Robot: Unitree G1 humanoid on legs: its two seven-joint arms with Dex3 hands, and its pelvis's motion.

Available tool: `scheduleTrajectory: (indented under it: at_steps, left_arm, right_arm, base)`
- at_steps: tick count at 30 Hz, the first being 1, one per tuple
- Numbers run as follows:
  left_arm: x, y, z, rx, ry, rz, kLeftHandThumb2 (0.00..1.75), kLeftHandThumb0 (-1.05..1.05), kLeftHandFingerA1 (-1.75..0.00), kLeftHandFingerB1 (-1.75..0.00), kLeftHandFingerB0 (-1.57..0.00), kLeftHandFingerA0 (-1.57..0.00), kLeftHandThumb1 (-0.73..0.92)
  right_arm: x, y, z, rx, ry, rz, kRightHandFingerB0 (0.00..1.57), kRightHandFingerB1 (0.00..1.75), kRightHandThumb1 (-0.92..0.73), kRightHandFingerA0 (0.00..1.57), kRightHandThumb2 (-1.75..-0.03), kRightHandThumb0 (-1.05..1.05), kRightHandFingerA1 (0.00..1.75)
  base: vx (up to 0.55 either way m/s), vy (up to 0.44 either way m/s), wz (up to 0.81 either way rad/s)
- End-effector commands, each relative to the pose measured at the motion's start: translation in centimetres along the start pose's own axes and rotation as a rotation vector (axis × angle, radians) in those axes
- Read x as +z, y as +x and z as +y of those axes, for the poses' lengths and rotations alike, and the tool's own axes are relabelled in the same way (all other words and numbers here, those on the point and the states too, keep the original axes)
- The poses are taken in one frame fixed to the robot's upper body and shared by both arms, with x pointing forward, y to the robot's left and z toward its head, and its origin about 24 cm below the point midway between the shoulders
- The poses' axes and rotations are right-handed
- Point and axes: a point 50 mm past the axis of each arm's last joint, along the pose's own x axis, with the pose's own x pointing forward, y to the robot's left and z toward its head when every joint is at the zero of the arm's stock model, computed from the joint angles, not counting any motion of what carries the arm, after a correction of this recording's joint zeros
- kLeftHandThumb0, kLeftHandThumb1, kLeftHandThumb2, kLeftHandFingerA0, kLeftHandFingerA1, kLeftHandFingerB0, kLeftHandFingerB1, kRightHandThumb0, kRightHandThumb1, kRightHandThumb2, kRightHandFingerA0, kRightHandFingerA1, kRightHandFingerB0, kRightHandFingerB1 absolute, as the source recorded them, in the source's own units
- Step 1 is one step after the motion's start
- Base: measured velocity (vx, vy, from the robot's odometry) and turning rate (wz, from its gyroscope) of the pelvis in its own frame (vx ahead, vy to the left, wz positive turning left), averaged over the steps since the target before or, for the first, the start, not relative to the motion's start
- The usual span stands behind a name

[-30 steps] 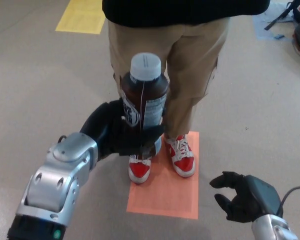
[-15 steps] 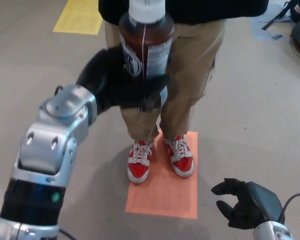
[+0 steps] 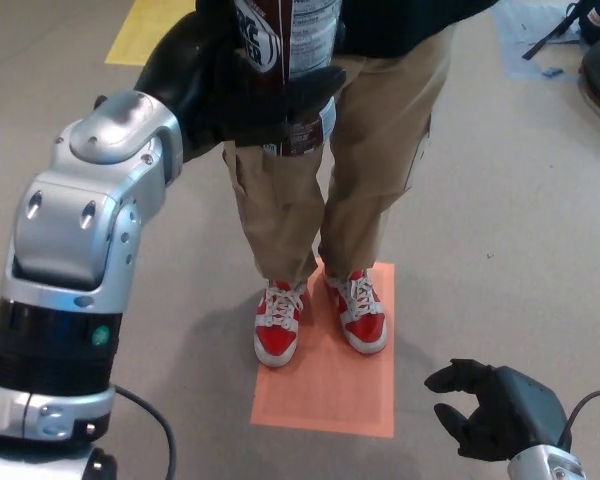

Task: The robot recieved a bottle of protein shake from a person using its left hand and then shake the protein up and down 2 two times and hand it back to the person

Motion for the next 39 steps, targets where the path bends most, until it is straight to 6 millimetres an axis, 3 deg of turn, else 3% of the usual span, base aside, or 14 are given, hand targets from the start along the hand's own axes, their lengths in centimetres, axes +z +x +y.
scheduleTrajectory:
  at_steps: [1,7,8,13,22,28,30,31,35,38,39]
  left_arm:
    - [0.0,-0.2,0.5,0.018,-0.012,0.021,0.67,-0.16,-1.67,-1.23,-0.64,-0.78,0.87]
    - [-0.2,-0.2,0.3,0.016,-0.026,0.027,0.68,-0.16,-1.67,-1.27,-0.64,-0.80,0.86]
    - [-0.2,-0.2,0.3,0.015,-0.030,0.030,0.63,-0.17,-1.73,-1.30,-0.63,-0.77,0.88]
    - [-0.8,-0.2,0.3,0.006,-0.028,0.031,0.69,-0.15,-1.66,-1.21,-0.68,-0.79,0.85]
    - [-1.2,-0.2,0.2,0.012,-0.024,0.049,0.60,-0.13,-1.72,-1.35,-0.58,-0.67,0.92]
    - [-1.5,-0.3,0.1,0.008,-0.010,0.052,0.66,-0.14,-1.68,-1.33,-0.57,-0.71,0.89]
    - [-1.6,-0.3,0.1,0.007,-0.015,0.054,0.61,-0.15,-1.75,-1.37,-0.56,-0.68,0.91]
    - [-1.8,-0.3,0.1,0.009,-0.013,0.062,0.67,-0.15,-1.65,-1.31,-0.58,-0.70,0.88]
    - [-2.3,-0.4,0.0,0.006,-0.030,0.069,0.62,-0.15,-1.74,-1.37,-0.55,-0.69,0.89]
    - [-3.5,-1.0,-0.8,-0.007,-0.055,0.087,0.67,-0.18,-1.72,-1.33,-0.57,-0.75,0.84]
    - [-3.6,-1.0,-0.9,-0.006,-0.058,0.090,0.80,-0.15,-1.65,-1.27,-0.64,-0.69,0.79]
  right_arm:
    - [-0.4,-0.2,0.0,0.004,-0.005,0.009,0.78,0.46,-0.71,0.95,-0.70,-0.44,0.69]
    - [-0.4,-0.2,0.0,0.001,-0.002,0.016,0.78,0.46,-0.71,0.95,-0.68,-0.45,0.70]
    - [-0.4,-0.2,0.0,0.001,-0.004,0.014,0.78,0.46,-0.71,0.95,-0.69,-0.44,0.70]
    - [-0.4,-0.2,0.1,0.007,-0.003,0.015,0.77,0.45,-0.72,0.95,-0.68,-0.45,0.70]
    - [-0.4,-0.2,0.0,0.000,-0.007,0.011,0.77,0.46,-0.71,0.94,-0.70,-0.44,0.71]
    - [-0.4,-0.3,0.1,0.000,-0.006,0.011,0.78,0.46,-0.70,0.94,-0.69,-0.44,0.70]
    - [-0.5,-0.3,0.1,0.001,-0.003,0.010,0.78,0.46,-0.70,0.94,-0.70,-0.44,0.76]
    - [-0.5,-0.4,0.2,0.006,-0.004,0.012,0.79,0.46,-0.70,0.95,-0.70,-0.44,0.76]
    - [-0.7,-0.6,0.3,0.005,-0.005,0.011,0.79,0.46,-0.69,0.94,-0.69,-0.44,0.68]
    - [-1.6,-1.8,1.0,0.018,-0.016,0.017,0.80,0.47,-0.69,0.94,-0.70,-0.45,0.70]
    - [-1.6,-1.8,1.1,0.029,-0.023,0.024,0.78,0.46,-0.72,0.92,-0.69,-0.46,0.69]
  base:
    - [0.00,0.000,0.00]
    - [0.00,0.000,0.00]
    - [0.00,0.000,0.00]
    - [0.00,0.000,0.00]
    - [0.00,0.000,0.00]
    - [0.00,0.000,0.00]
    - [0.00,0.000,0.00]
    - [0.00,0.000,0.00]
    - [0.00,0.000,0.00]
    - [0.00,0.000,0.00]
    - [0.00,0.000,0.00]
